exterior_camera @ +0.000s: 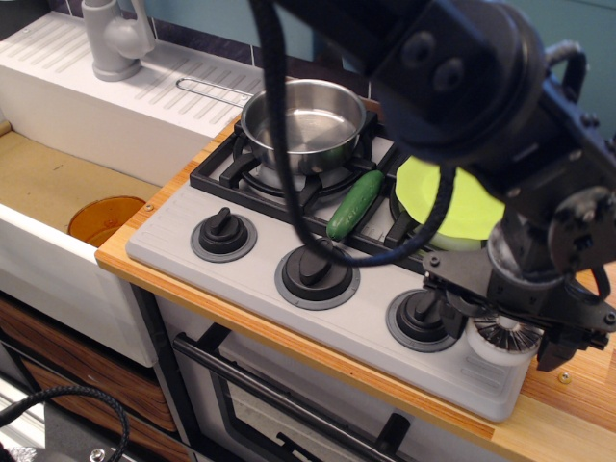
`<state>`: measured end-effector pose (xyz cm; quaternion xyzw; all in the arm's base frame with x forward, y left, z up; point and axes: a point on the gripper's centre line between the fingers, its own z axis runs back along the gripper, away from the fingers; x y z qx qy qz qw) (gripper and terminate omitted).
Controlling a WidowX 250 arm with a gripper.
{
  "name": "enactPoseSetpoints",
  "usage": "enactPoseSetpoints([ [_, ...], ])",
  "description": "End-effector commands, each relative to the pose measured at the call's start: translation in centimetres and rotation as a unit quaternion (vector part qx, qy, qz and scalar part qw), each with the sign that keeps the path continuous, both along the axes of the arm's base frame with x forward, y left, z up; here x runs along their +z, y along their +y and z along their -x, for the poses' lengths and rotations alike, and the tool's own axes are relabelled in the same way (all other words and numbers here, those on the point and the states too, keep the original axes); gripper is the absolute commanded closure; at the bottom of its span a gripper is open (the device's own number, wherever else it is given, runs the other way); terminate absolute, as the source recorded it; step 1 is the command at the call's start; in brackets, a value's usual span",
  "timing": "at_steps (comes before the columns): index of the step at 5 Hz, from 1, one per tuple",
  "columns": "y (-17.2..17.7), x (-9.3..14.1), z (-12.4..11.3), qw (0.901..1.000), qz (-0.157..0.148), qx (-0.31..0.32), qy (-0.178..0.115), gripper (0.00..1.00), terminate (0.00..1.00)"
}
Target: Put mushroom on plate and pickle in pot or pan on stove
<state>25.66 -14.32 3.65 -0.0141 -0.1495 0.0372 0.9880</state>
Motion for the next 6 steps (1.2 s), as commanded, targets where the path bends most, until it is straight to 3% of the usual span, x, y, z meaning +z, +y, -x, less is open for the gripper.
enactPoseSetpoints([
  [1,0.3,5.0,-1.8,0.9998,0.017,0.001,0.007,1.0,0.0],
  [3,3.6,8.5,-7.4,0.9989,0.008,-0.025,0.039,1.0,0.0],
  [5,6.2,7.6,-12.6,0.9977,0.013,-0.058,0.033,1.0,0.0],
  [6,6.1,6.9,-12.7,0.9979,0.015,-0.055,0.032,1.0,0.0],
])
